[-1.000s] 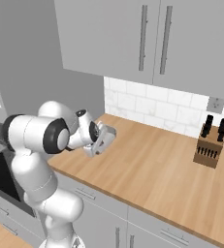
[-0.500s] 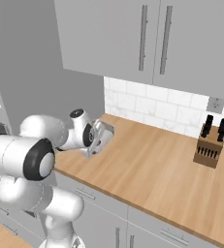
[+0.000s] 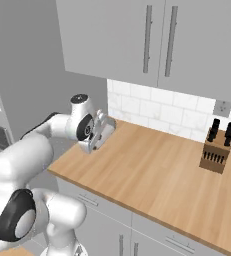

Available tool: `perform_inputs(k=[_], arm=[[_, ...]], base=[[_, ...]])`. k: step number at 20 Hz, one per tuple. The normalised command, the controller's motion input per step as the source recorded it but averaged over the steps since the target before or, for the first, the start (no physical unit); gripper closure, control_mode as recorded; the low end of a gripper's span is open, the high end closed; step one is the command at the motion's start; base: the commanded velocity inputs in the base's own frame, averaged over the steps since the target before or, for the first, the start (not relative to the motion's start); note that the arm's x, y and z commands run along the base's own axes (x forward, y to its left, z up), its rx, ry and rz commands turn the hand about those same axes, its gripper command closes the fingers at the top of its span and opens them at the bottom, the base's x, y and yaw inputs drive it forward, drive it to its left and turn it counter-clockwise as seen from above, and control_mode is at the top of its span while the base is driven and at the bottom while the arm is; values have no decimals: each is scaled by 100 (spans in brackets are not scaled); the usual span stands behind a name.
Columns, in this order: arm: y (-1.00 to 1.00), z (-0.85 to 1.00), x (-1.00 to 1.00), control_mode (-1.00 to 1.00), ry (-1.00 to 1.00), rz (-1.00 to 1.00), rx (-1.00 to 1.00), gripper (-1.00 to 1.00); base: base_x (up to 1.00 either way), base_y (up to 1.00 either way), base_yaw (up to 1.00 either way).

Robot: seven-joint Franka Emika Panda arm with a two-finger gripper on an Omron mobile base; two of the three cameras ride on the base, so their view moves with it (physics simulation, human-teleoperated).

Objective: Take the meat container that has the steak and place it on the second highest rack of the freezer. Then take the vegetable container that has the mushrooms and place it on the highest rack of the freezer.

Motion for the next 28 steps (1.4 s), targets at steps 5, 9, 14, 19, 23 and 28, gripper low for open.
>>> perform_inputs(k=[5,9,14,19,23,28], arm=[[-6,79,-88,-100,-27,1,2,100],[0,46,-100,-100,-34,10,0,100],[11,24,-100,-100,-9,10,-6,100],[8,0,-98,-100,31,3,-20,100],[1,0,-100,-100,17,9,-9,100],[35,0,-61,-100,4,11,-19,100]], base=[[0,0,0],[0,0,0],[0,0,0],[0,0,0],[0,0,0],[0,0,0]])
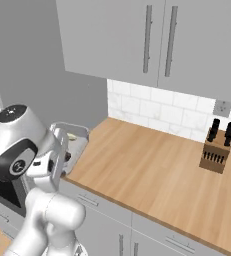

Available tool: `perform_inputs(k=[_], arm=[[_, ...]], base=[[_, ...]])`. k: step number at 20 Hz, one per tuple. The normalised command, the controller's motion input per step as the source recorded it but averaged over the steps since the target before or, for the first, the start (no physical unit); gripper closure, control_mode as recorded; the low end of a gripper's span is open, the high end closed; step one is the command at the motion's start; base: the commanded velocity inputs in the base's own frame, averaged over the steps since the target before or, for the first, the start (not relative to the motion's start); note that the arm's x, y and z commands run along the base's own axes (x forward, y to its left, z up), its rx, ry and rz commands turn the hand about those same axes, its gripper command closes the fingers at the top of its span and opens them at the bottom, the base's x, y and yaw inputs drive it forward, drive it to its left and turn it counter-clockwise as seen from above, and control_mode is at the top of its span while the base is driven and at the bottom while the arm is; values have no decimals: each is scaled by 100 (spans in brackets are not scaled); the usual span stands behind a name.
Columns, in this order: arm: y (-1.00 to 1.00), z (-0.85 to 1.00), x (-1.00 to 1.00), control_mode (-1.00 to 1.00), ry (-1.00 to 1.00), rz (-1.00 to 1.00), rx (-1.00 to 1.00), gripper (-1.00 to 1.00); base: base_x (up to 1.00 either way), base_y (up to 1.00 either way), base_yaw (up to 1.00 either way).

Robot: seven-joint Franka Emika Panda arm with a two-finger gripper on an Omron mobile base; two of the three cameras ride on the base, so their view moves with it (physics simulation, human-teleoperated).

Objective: Take the meat container that has the steak and place it on the second highest rack of the freezer. Then take the vegetable container that has the mushrooms and place it on the highest rack of the freezer.

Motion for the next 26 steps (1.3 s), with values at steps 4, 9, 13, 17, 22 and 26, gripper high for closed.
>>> perform_inputs(k=[4,9,13,17,22,26], arm=[[25,0,-18,-100,0,0,-19,100],[6,0,-14,100,-2,-1,-7,100],[0,0,0,100,0,0,0,100],[0,0,0,100,0,0,0,100],[0,0,0,100,0,0,0,100],[0,0,0,100,0,0,0,100]], base=[[0,0,0],[-26,5,0],[-96,4,7],[-84,39,17],[-24,90,7],[0,89,25]])
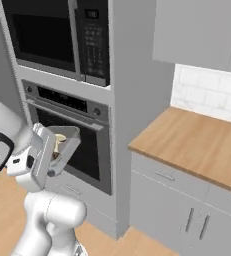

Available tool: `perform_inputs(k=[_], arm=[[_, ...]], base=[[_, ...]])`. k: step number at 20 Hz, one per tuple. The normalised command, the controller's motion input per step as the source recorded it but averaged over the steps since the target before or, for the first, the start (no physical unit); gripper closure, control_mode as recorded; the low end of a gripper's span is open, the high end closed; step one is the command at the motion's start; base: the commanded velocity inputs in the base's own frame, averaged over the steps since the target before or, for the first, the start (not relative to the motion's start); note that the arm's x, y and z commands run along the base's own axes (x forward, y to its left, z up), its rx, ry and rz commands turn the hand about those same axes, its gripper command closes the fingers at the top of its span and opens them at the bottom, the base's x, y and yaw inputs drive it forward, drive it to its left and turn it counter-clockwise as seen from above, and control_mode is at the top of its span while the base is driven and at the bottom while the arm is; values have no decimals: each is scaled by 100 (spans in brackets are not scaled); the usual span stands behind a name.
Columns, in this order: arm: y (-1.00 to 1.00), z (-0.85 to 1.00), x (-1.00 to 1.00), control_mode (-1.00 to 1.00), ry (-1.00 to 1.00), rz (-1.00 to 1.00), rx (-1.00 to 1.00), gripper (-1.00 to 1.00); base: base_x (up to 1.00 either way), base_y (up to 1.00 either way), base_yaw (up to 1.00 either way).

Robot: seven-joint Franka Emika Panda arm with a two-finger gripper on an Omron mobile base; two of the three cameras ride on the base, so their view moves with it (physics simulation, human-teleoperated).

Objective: Take the meat container that has the steak and place it on the second highest rack of the freezer. Then take the vegetable container that has the mushrooms and place it on the highest rack of the freezer.

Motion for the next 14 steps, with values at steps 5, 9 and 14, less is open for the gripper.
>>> perform_inputs(k=[5,9,14], arm=[[0,0,0,100,0,0,0,100],[0,0,0,100,0,0,0,100],[0,0,0,100,0,0,0,100]], base=[[0,80,32],[0,66,21],[0,81,1]])
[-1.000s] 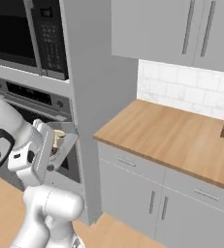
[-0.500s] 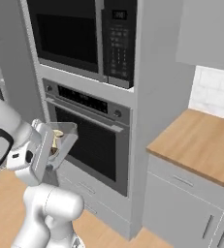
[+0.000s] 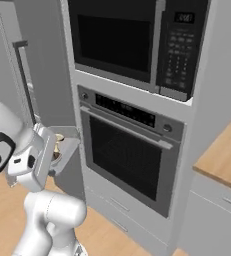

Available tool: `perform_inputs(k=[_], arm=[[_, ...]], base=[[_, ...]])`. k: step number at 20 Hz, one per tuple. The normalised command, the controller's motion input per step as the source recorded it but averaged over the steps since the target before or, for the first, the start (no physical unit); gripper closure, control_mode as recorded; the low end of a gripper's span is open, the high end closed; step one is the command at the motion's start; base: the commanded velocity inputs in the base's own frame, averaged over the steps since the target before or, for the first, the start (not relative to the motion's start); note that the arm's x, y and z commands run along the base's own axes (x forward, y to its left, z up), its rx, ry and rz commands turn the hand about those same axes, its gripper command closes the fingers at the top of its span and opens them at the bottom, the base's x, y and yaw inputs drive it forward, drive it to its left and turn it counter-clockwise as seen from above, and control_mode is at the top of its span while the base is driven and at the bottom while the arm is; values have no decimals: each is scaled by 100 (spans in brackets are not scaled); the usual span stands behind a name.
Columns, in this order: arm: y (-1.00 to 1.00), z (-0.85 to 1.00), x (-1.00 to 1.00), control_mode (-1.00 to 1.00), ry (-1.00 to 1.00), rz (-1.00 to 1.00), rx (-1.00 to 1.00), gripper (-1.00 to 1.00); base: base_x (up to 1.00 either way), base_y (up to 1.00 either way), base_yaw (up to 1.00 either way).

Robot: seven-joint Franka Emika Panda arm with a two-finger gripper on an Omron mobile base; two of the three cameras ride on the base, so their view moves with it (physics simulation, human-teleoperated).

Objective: Take the meat container that has the steak and place it on the second highest rack of the freezer. Then take the vegetable container that has the mushrooms and place it on the highest rack of the freezer.

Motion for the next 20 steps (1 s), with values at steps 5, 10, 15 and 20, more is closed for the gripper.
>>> perform_inputs(k=[5,10,15,20], arm=[[0,0,0,100,0,0,0,100],[0,0,0,100,0,0,0,100],[0,0,0,100,0,0,0,100],[0,0,0,100,0,0,0,100]], base=[[14,97,0],[28,99,-6],[28,86,-11],[22,61,-12]])
